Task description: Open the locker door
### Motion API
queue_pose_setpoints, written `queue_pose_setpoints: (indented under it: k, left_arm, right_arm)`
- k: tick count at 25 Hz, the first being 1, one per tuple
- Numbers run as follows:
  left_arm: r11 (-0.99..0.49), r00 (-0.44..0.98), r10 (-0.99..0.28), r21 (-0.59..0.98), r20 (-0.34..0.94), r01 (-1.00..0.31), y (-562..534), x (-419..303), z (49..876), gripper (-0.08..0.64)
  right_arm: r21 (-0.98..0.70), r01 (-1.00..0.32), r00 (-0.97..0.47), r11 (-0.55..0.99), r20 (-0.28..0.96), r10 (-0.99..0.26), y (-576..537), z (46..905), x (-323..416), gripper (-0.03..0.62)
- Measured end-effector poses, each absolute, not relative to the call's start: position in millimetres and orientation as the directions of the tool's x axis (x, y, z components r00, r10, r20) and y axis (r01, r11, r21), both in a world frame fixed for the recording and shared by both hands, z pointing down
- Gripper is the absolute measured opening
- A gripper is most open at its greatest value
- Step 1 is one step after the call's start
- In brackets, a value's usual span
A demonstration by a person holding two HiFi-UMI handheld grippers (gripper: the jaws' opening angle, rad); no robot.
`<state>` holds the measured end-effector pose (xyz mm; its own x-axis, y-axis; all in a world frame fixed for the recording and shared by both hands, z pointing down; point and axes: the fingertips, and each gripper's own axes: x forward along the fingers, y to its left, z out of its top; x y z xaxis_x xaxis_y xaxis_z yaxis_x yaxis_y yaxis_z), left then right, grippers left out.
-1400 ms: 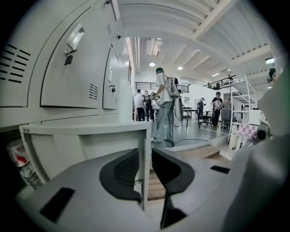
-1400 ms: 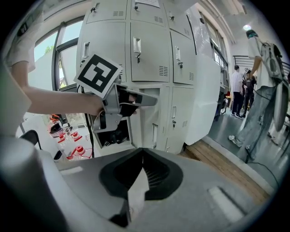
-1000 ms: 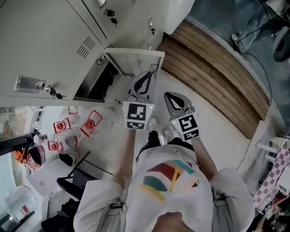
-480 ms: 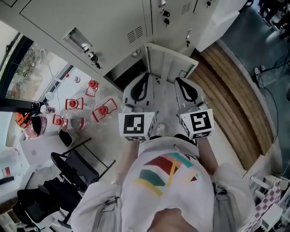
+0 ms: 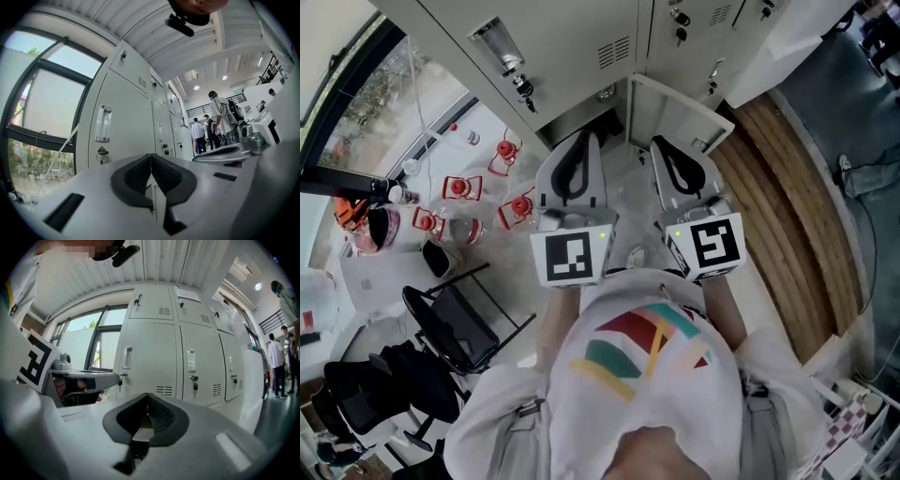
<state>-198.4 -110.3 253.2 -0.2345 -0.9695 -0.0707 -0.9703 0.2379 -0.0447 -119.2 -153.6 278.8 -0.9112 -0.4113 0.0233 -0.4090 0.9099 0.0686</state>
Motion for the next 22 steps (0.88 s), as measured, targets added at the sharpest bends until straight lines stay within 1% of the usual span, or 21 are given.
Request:
queue_pose_setpoints:
  k: [9, 17, 22]
  left_arm:
    - [0.262, -0.258, -0.963, -0.046, -0.08, -0.964, -107, -210, 252, 0.017]
    - [0.267, -0.264, -0.961, -0.03, -0.084, -0.963, -111, -213, 253, 0.017]
    - [0.242, -0.24, -0.968, -0.022, -0.074, -0.97, -114, -211, 254, 0.017]
  right_arm:
    - [0.092, -0.431, -0.9, 0.898, 0.025, -0.435, -160, 277, -119, 0.005]
    - [0.075, -0.461, -0.885, 0.884, 0.041, -0.465, -168, 277, -113, 0.005]
    - [0.086, -0.468, -0.879, 0.879, 0.056, -0.473, -170, 280, -113, 0.005]
